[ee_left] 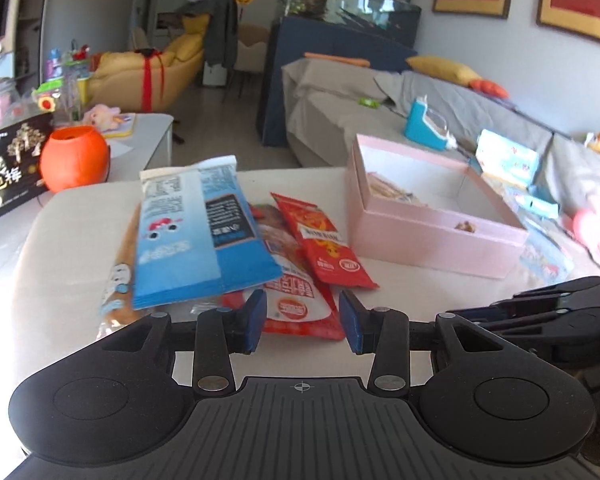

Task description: Organize snacks

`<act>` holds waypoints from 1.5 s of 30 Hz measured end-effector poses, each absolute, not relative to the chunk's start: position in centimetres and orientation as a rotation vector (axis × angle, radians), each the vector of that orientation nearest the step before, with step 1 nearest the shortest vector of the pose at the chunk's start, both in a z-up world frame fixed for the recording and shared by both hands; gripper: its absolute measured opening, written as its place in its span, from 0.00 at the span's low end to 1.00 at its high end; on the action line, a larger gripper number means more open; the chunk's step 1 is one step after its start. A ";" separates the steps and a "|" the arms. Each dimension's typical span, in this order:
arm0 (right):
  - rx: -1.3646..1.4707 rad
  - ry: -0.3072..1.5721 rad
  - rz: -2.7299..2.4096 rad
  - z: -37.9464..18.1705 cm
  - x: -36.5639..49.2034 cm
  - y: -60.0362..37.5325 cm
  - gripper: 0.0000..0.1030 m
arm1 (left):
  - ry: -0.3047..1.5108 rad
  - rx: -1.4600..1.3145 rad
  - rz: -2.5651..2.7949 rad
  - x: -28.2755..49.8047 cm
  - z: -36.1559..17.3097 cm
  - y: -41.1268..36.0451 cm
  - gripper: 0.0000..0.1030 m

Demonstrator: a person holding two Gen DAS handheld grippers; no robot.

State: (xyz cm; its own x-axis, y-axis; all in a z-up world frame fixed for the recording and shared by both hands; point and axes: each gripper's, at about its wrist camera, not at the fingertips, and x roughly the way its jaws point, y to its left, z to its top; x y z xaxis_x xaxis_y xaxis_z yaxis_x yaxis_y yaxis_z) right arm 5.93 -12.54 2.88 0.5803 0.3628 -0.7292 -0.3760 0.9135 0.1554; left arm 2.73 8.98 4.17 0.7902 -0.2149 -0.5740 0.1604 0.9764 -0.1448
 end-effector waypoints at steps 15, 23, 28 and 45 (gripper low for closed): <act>-0.071 0.718 0.428 1.6 3.8 -12.6 0.76 | 0.653 0.014 -0.142 8.8 3.6 9.1 0.58; -0.056 0.715 0.426 1.6 3.6 -12.8 0.77 | 0.647 0.216 -0.123 9.6 2.5 5.5 0.66; -0.057 0.716 0.431 1.6 3.6 -12.7 0.79 | 0.623 0.238 -0.136 8.7 2.2 6.2 0.68; -0.024 0.713 0.395 1.6 3.6 -13.3 0.81 | 0.685 0.089 -0.158 10.1 2.7 5.9 0.56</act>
